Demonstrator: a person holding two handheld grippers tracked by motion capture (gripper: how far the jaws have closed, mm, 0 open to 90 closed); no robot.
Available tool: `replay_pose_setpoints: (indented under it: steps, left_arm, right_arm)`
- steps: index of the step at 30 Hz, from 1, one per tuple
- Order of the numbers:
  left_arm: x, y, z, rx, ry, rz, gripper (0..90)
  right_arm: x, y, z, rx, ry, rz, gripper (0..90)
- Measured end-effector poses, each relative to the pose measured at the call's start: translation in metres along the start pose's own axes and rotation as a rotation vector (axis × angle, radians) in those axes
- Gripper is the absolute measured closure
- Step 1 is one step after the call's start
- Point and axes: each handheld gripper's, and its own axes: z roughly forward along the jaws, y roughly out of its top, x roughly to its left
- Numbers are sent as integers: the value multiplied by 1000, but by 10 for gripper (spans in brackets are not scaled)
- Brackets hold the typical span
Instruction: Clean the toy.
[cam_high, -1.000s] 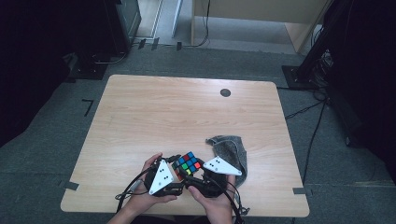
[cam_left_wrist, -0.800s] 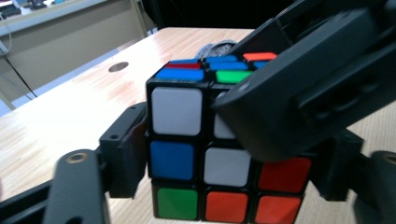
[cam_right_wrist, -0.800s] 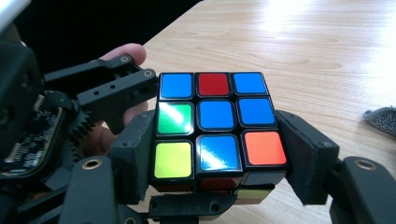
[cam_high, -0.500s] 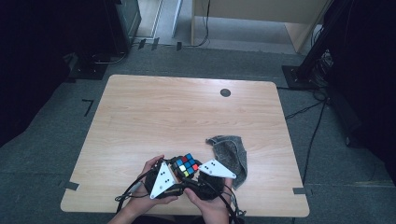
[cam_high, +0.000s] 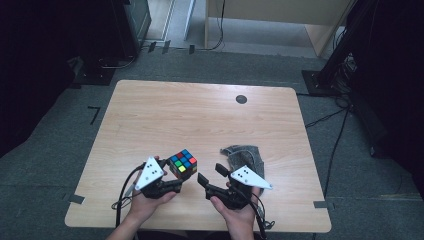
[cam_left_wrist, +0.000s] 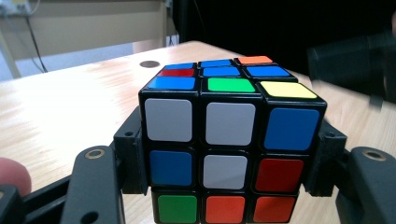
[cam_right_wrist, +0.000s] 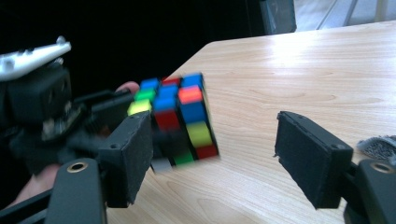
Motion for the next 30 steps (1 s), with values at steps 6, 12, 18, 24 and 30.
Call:
replay_pose_setpoints:
  steps: [6, 12, 18, 24, 30]
  left_arm:
    - [6, 6, -5, -40, -44, -114, 337]
    - [-6, 6, 2, -20, -127, -147, 336]
    - [-14, 7, 5, -22, -180, -174, 336]
    - [-19, 5, 10, -3, -221, -176, 335]
    - [-17, 2, 13, 14, -224, -195, 328]
  right_arm:
    - [14, -22, 21, 60, 6, -119, 260]
    - [26, -31, 29, 24, -47, -221, 184]
    - [29, -34, 29, 0, -88, -261, 208]
    - [30, -36, 28, -23, -110, -275, 288]
    - [32, -38, 30, 3, -137, -294, 342]
